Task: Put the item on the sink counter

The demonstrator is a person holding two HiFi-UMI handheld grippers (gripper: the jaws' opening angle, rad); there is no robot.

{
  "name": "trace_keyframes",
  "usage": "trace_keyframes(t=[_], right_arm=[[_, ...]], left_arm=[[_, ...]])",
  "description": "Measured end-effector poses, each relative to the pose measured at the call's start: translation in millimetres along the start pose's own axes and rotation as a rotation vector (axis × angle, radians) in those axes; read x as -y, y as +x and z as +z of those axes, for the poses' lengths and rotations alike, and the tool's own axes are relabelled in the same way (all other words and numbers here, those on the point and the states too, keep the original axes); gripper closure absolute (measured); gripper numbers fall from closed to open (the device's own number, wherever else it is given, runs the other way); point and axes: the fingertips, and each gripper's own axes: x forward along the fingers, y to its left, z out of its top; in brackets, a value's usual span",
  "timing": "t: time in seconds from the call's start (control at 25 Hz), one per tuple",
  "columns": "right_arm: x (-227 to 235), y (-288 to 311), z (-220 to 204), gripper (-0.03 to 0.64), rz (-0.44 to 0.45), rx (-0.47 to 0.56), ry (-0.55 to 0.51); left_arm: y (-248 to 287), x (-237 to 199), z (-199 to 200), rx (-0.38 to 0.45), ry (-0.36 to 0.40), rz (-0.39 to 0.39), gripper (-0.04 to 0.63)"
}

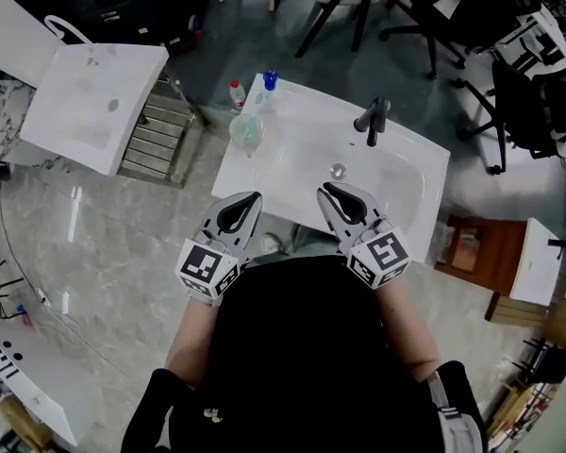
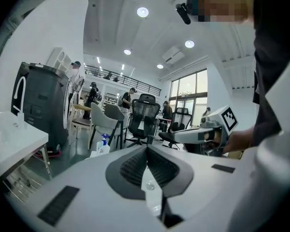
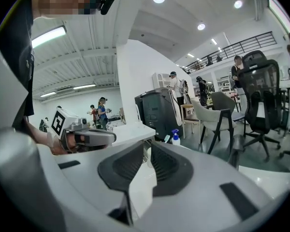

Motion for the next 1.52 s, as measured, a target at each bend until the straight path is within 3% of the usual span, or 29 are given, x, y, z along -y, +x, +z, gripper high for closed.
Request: trace_keyframes(t=[0.4,0.6,0.84,1.16,1.52], right_arm=[[-5.7,-17.7,-3.6,0.551,-0.009,-0.001,-0.017],[-7.6,-19.7,-5.3,0.551,-0.008,-0.003,-0.020],[-12.7,-17.9,-8.7,0.552,0.007,-0.016,-0.033],[-16.4,-16.4,-0.8,0.552,0.013,-0.017,-0.054],[-17.4,-16.8,0.6,0.552,0.014,-0.018,-0.065]], left_arm=[[4.4,8.7,-5.3,0.004,0.007,0.008,0.574],[2.2,20.5,-2.1,0.028,-0.038,-0.068,0.573],[-0.8,27.5,-1.7,0.009,0.037,-0.080,0.574],[-3.7,32.0,-1.9,-0.012,0.014,-0.113,0.574],[-7.6,12.3,3.4,0.019,-0.054,-0.033,0.574]])
